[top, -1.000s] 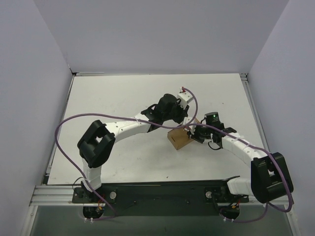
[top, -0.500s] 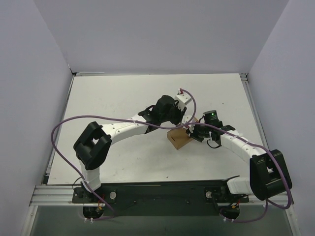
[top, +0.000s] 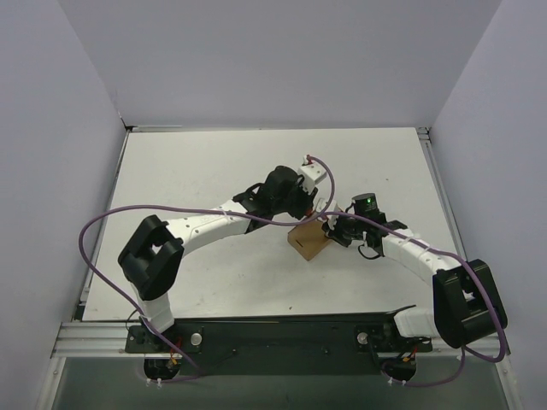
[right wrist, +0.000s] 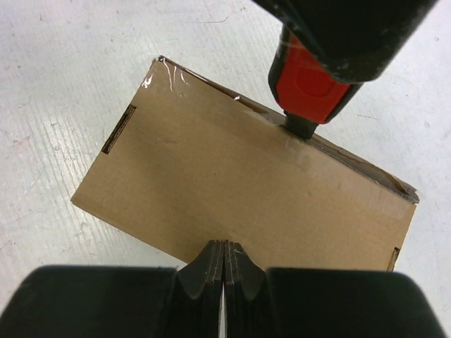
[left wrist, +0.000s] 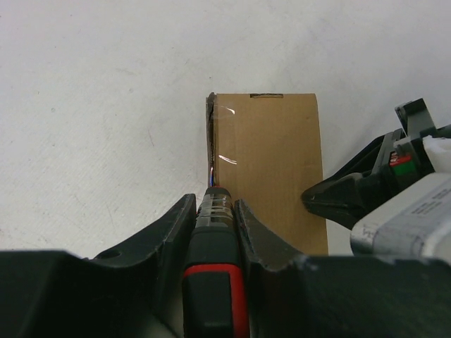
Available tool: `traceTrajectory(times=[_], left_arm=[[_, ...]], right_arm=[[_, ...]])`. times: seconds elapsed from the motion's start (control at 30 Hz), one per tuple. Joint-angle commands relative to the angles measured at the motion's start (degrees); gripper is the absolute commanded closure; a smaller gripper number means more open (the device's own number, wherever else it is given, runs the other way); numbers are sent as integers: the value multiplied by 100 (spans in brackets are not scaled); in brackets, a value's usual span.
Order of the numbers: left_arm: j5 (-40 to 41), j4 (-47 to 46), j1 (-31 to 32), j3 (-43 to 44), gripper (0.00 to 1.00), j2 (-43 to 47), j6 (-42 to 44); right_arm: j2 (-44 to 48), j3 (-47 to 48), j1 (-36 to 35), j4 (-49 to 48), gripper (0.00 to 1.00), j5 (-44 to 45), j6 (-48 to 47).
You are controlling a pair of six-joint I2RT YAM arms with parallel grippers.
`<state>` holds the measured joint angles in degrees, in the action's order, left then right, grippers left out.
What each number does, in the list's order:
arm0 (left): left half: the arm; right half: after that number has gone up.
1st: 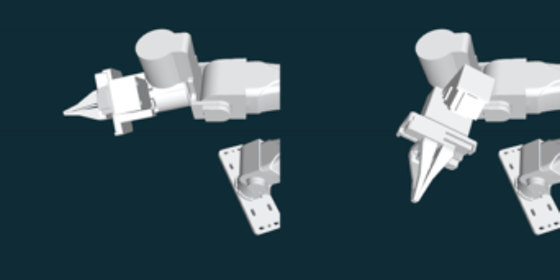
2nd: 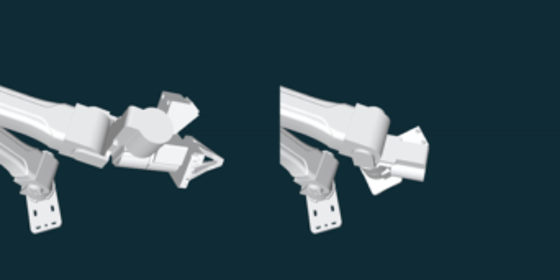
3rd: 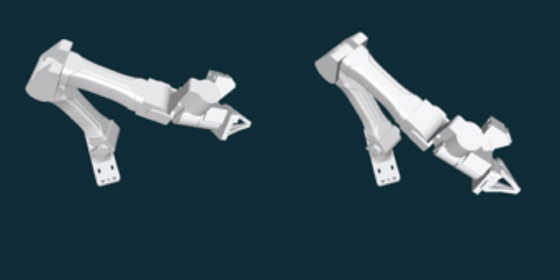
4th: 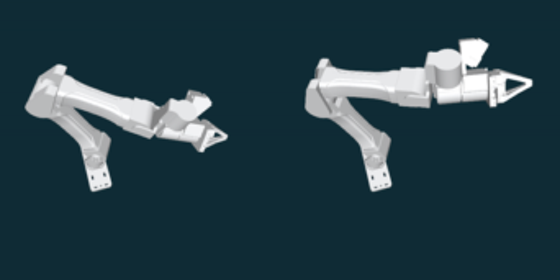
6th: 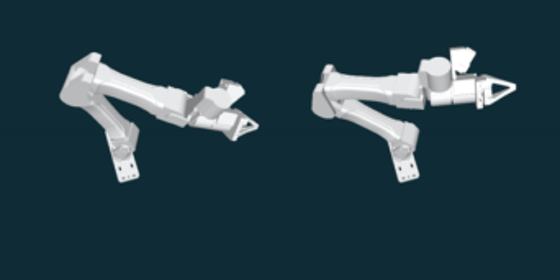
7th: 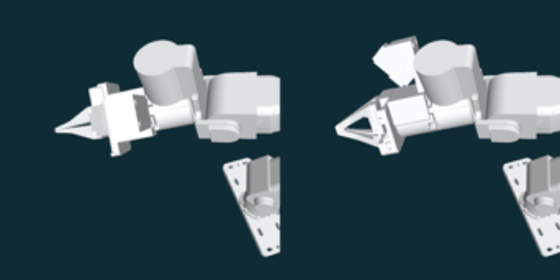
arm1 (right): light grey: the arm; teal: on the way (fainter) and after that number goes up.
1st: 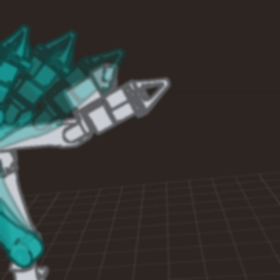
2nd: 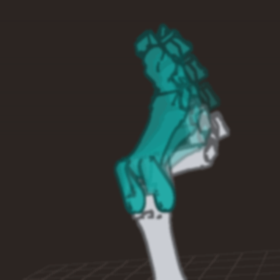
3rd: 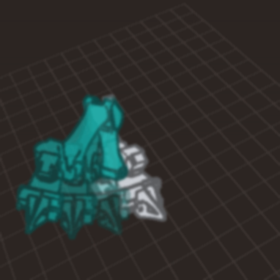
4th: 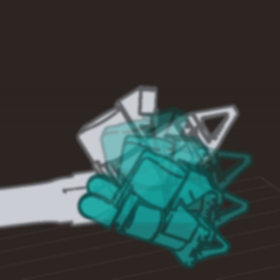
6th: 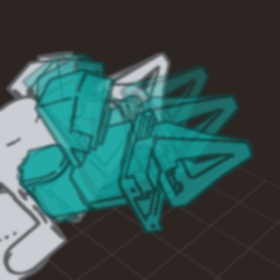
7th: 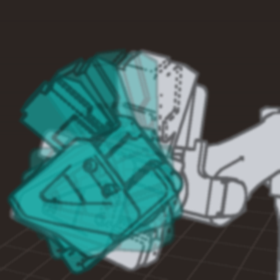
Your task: Unpack the express box
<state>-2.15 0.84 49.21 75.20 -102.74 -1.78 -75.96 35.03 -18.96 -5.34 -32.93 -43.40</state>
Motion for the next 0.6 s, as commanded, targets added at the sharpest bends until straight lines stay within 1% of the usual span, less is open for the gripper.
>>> traceTrajectory(times=[0.0, 0.27, 0.47, 0.57], left_arm=[[-163, 426, 18, -40, 100, 307, -111], [-75, 926, 10, -5, 100, 403, -129], [-92, 1357, 1, 56, 100, 518, -112], [-197, 1760, 1, 153, 100, 483, -121]], right_arm=[[-200, -356, 33, 350, 100, 436, 279], [-235, -409, 50, 95, 100, 559, 630], [-279, -382, 94, 60, 100, 595, 692], [-270, -391, 103, 42, 100, 595, 710]])
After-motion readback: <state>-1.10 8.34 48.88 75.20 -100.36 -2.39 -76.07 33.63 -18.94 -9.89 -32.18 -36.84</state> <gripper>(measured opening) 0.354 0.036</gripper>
